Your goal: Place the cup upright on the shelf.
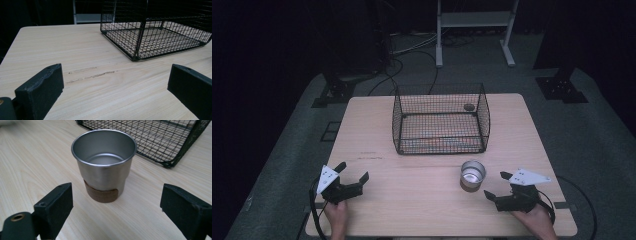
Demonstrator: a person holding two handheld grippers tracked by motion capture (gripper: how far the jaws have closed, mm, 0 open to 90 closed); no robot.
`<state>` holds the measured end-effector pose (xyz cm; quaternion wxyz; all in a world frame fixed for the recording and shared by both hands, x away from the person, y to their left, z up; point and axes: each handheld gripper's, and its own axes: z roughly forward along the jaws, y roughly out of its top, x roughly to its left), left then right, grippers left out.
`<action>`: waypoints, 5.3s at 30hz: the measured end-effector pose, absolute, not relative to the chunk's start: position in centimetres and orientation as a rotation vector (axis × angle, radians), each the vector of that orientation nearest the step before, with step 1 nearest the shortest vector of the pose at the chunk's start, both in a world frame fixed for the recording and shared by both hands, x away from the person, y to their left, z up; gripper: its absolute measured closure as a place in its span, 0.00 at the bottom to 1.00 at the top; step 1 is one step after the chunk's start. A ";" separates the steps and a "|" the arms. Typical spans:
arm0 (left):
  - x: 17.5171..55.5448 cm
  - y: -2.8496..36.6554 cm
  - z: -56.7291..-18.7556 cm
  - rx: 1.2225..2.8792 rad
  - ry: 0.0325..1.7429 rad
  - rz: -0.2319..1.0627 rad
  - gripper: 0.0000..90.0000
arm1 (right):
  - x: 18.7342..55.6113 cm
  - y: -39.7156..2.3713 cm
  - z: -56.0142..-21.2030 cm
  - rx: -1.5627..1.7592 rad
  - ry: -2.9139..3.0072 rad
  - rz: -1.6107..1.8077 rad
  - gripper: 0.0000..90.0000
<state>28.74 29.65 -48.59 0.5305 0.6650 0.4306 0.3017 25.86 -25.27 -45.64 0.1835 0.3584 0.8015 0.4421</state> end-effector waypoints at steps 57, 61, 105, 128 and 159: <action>28.8 29.7 -48.6 1.582 1.026 0.715 0.00 | 29.5 -19.0 -47.3 1.082 2.184 1.239 0.19; 28.8 29.7 -48.6 1.581 1.026 0.716 0.00 | 29.6 -19.2 -47.2 1.086 2.192 1.243 0.20; 28.8 29.7 -48.6 1.583 1.029 0.714 0.00 | 31.7 -19.1 -38.9 0.987 2.319 1.308 0.20; 28.8 29.7 -48.6 1.586 1.028 0.710 0.00 | 33.7 -18.5 -35.9 0.956 2.336 1.285 0.20; 28.9 29.6 -48.6 1.586 1.024 0.710 0.00 | 38.2 -16.1 -31.6 0.894 2.336 1.239 0.20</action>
